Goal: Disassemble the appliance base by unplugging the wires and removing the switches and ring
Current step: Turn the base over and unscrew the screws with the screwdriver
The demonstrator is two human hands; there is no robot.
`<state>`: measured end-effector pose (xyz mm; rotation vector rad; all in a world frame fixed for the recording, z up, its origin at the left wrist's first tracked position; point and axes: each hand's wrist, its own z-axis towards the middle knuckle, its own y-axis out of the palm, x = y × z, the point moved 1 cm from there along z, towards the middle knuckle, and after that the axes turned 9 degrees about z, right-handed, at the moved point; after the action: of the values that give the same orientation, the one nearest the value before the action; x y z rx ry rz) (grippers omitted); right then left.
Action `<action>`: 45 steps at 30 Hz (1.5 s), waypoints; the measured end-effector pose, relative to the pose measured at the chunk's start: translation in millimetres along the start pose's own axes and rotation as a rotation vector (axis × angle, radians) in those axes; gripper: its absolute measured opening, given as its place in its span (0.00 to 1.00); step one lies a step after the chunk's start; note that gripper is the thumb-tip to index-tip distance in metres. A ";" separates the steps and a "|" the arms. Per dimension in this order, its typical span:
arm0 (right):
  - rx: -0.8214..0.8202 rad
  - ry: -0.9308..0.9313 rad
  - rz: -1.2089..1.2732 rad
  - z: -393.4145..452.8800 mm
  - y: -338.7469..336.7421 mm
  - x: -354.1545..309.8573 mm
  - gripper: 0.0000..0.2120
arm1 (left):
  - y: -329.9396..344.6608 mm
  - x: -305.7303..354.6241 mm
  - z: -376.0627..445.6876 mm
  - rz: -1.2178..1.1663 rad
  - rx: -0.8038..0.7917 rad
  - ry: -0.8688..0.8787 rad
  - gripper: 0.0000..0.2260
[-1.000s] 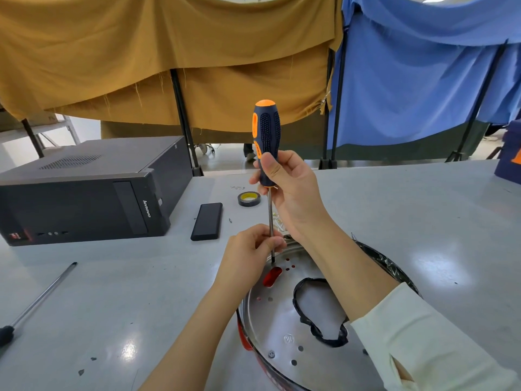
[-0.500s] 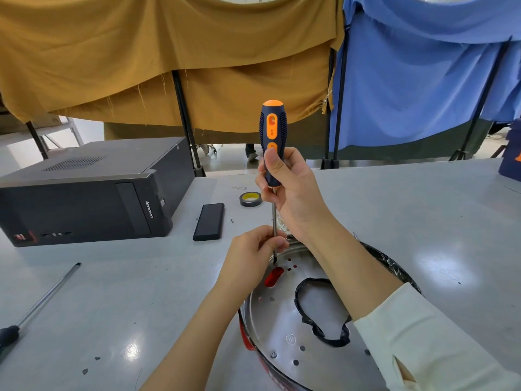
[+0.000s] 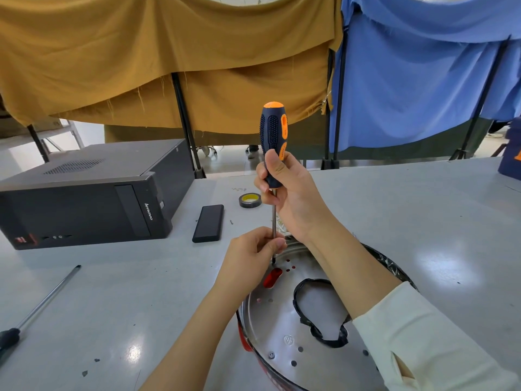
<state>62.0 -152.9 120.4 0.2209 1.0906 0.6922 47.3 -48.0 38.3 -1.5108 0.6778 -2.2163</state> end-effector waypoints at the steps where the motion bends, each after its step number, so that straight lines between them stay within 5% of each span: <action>1: 0.002 -0.001 0.010 -0.3 -0.9 -0.3 0.14 | -0.2 0.4 -0.1 -0.005 -0.001 -0.002 0.05; 8: -0.033 0.057 0.039 1.2 -1.1 -1.0 0.23 | -0.5 0.7 -0.8 -0.012 0.007 -0.006 0.05; 13: -0.028 0.054 0.038 -0.8 -2.9 -0.6 0.14 | -0.4 0.9 -0.6 -0.010 0.001 -0.004 0.05; 25: -0.057 0.065 0.007 -0.6 -1.9 -3.4 0.24 | -0.1 1.4 0.1 -0.001 0.017 -0.019 0.06; 29: -0.015 0.006 -0.050 0.1 -3.2 -5.2 0.18 | 0.4 1.0 0.2 -0.006 0.017 -0.019 0.05; 45: -0.040 0.029 0.000 2.0 -3.1 -3.8 0.22 | -0.8 2.6 -2.0 -0.036 0.020 -0.036 0.04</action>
<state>63.9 -157.4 122.6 0.1769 1.1032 0.7185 44.5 -48.4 40.1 -1.5610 0.6205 -2.2102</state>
